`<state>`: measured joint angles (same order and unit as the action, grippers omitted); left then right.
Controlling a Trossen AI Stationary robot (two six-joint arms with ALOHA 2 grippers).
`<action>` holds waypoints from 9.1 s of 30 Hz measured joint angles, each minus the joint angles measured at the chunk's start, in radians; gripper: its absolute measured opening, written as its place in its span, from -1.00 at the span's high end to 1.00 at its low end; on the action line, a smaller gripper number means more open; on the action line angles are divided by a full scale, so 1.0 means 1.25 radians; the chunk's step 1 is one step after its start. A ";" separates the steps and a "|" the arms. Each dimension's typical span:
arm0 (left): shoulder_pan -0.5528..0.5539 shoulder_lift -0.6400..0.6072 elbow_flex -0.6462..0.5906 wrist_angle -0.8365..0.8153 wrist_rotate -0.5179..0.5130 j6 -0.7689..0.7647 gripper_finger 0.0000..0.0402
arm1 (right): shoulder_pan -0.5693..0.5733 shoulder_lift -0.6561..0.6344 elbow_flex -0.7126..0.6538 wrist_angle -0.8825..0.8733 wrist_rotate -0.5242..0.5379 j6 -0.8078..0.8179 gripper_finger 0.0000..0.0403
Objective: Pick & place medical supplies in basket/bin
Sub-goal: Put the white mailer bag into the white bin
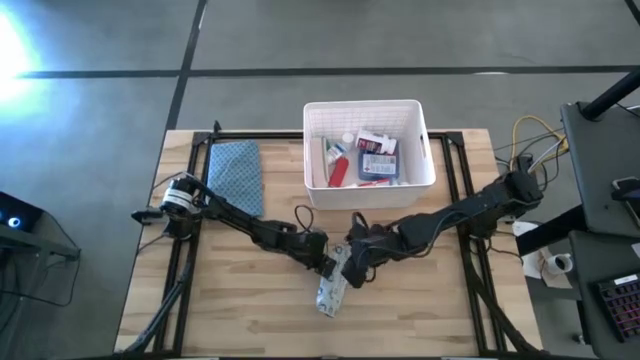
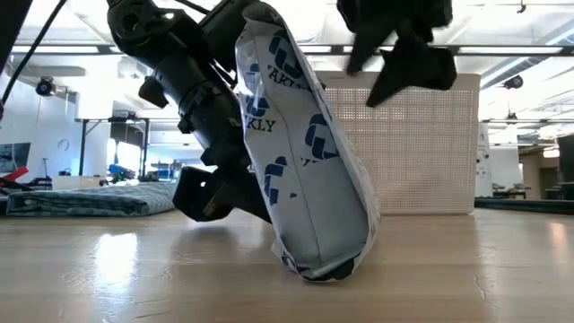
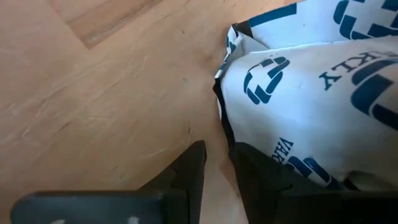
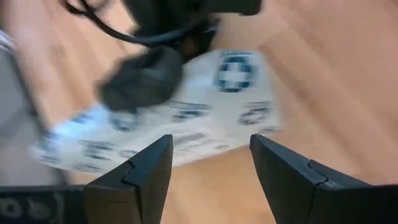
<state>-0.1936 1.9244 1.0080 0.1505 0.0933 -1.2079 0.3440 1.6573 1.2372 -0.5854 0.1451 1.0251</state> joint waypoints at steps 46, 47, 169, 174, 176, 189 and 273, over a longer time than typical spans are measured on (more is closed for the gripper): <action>-0.007 0.000 0.131 -0.039 -0.030 0.143 0.63 | 0.234 -0.211 -0.255 -0.122 -0.031 0.519 -0.21; -0.007 0.000 0.145 -0.038 -0.019 0.154 0.63 | 0.257 -0.214 -0.281 -0.091 -0.033 0.587 -0.21; -0.051 0.174 0.263 -0.101 0.085 0.239 0.63 | 0.121 -0.016 -0.064 -0.060 0.065 0.713 -0.21; -0.059 0.166 0.262 -0.102 0.066 0.255 0.63 | 0.121 -0.015 -0.027 -0.047 0.073 0.682 -0.21; -0.067 0.161 0.260 -0.104 0.037 0.271 0.63 | 0.121 -0.016 -0.026 -0.048 0.072 0.668 -0.21; -0.097 0.145 0.237 -0.104 -0.057 0.293 0.63 | 0.108 -0.015 -0.042 -0.048 0.044 0.668 -0.21; -0.125 0.139 0.235 -0.093 -0.160 0.326 0.63 | -0.019 -0.025 -0.077 0.025 -0.151 0.636 -0.43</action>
<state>-0.3494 2.0984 1.3018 0.0343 -0.1062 -0.8000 0.3204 1.6259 1.1405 -0.5538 -0.0433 1.8198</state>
